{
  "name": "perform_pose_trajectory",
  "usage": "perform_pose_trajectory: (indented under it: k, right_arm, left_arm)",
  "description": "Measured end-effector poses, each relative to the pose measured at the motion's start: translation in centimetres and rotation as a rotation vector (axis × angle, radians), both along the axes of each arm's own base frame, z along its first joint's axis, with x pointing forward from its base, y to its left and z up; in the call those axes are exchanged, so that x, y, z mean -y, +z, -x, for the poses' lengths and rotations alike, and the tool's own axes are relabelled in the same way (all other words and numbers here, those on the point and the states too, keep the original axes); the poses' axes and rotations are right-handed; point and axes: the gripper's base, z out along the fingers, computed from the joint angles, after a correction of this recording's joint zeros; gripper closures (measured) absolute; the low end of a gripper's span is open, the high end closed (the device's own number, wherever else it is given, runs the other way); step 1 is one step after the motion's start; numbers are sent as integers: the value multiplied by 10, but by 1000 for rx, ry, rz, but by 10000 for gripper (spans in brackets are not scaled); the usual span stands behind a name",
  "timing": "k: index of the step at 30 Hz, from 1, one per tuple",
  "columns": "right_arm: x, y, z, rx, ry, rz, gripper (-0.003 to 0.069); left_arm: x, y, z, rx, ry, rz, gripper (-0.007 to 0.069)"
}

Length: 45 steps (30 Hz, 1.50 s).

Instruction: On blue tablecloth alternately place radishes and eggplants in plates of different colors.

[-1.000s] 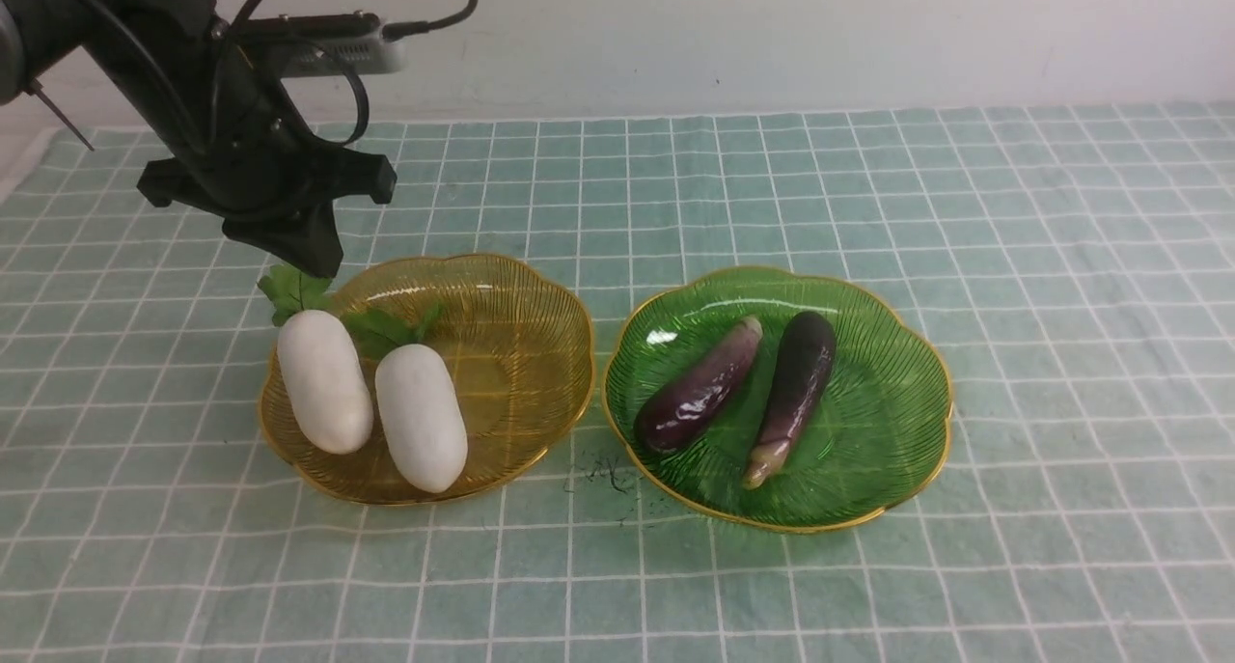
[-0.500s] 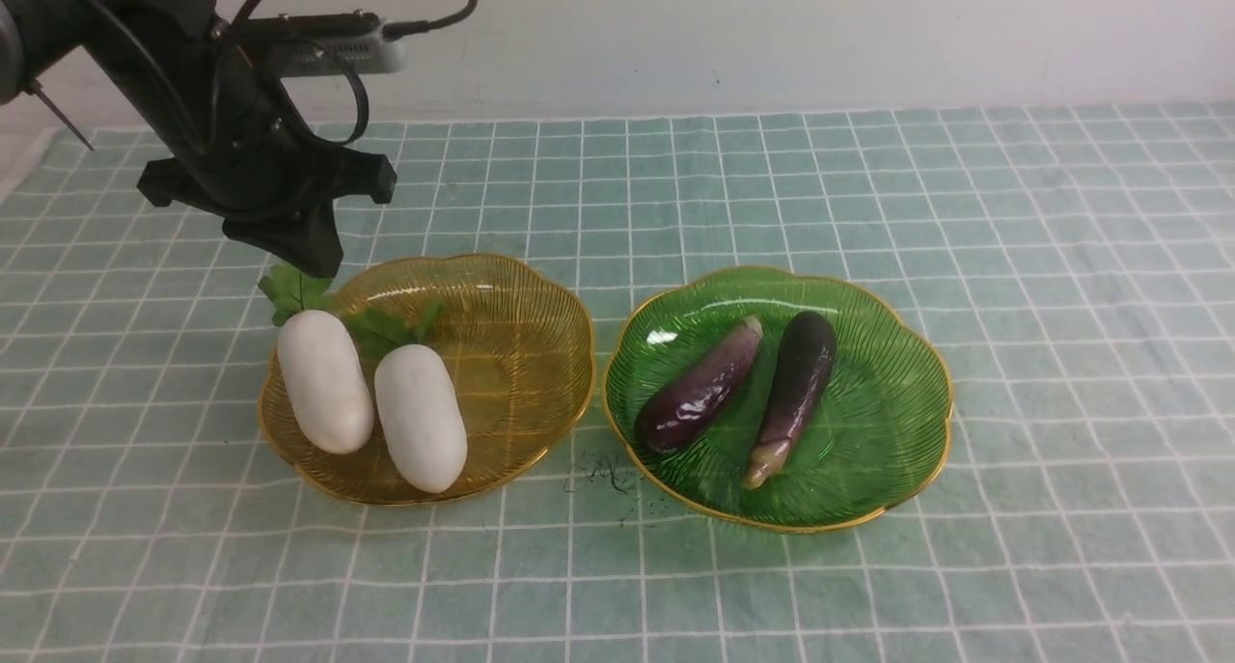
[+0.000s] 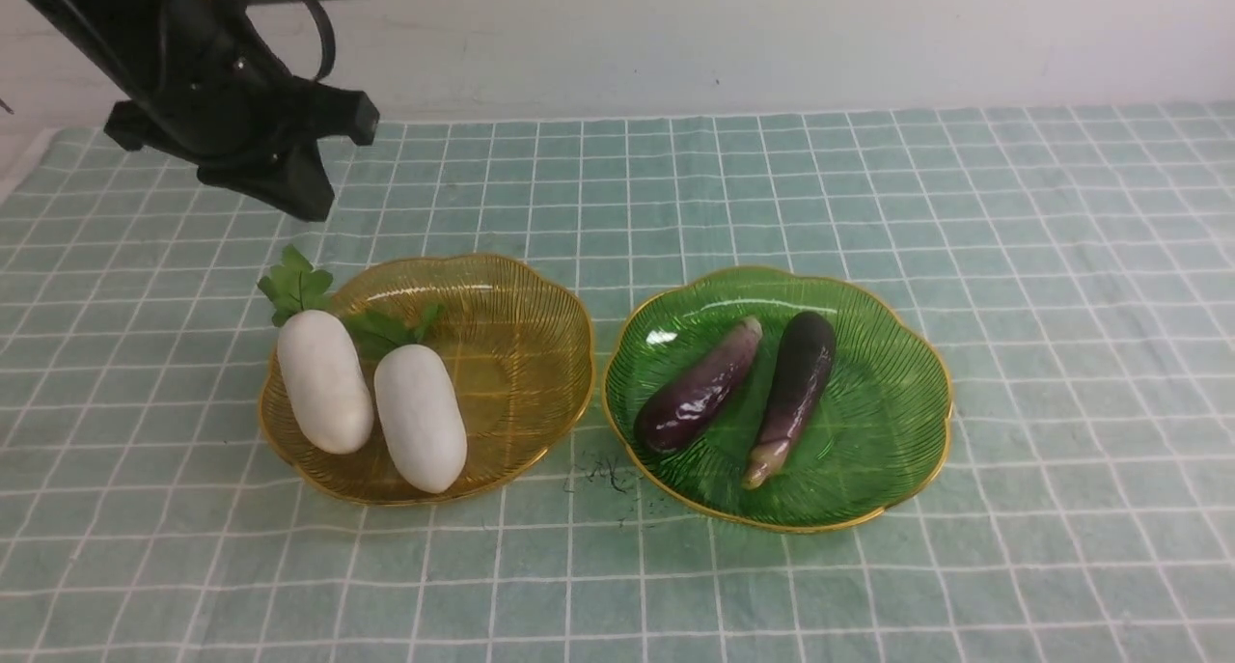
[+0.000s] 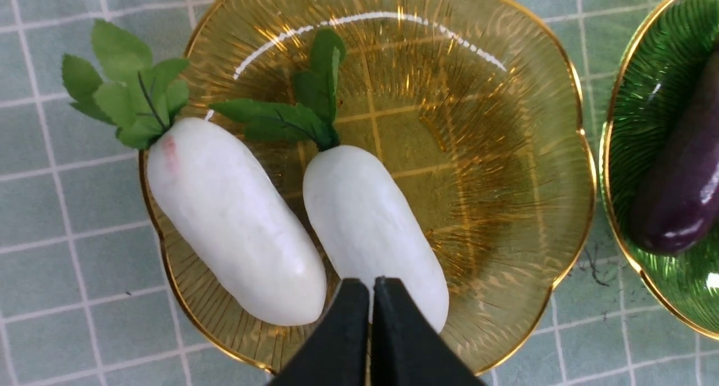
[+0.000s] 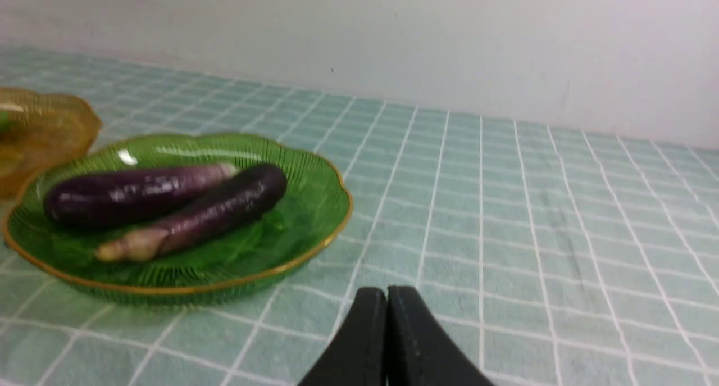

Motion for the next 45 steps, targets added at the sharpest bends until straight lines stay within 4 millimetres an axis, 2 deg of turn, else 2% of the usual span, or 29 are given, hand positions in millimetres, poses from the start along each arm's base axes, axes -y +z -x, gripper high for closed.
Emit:
perform_pose_trajectory:
  k: [1, 4, 7, 9, 12, 15, 18, 19, 22, 28, 30, 34, 36, 39, 40, 45]
  right_arm:
    - [0, -2, 0, -16, 0, 7, 673]
    - [0, -3, 1, -23, 0, 11, 673]
    - [1, -6, 2, -63, -15, -3, 673]
    - [2, -6, 2, -67, -53, -13, 673]
    - [6, -6, 2, -70, -113, -22, 673]
    - [7, -6, 2, -72, -132, -22, 673]
    - [7, -6, 2, -73, -134, -24, 673]
    - [7, -6, 2, -73, -135, -27, 673]
    - [7, -6, 2, -74, -137, -39, 673]
    - [7, -6, 2, -77, -138, -41, 673]
    - [7, -7, 2, -78, -137, -44, 673]
    - [6, -7, 2, -83, -136, -51, 673]
    - [6, -7, 2, -84, -137, -62, 673]
    - [6, -7, 2, -87, -142, -90, 673]
    - [6, -7, 2, -89, -146, -114, 673]
    - [6, -7, 2, -90, -149, -130, 673]
  left_arm:
    - [-1, 17, 11, 49, -18, -4, 632]
    - [-2, 37, 26, 105, -28, -5, 632]
    - [-5, 71, 56, 195, -32, 2, 632]
    - [-6, 85, 71, 237, -32, 5, 632]
    - [-10, 115, 111, 340, -32, 14, 632]
    - [-13, 123, 143, 380, -32, 17, 632]
    - [-17, 126, 185, 418, -30, 16, 632]
    - [-20, 122, 201, 422, -28, 6, 632]
    - [-26, 107, 231, 416, -17, -29, 632]
    - [-34, 78, 272, 404, 1, -86, 632]
    - [-37, 63, 293, 412, 6, -96, 632]
    - [-40, 34, 322, 492, 16, -87, 632]
    - [-40, 12, 330, 533, 19, -67, 632]
    - [-39, -8, 336, 603, 25, -43, 632]
    - [-39, -29, 337, 655, 33, -26, 632]
    - [-39, -56, 334, 791, 56, 1, 632]
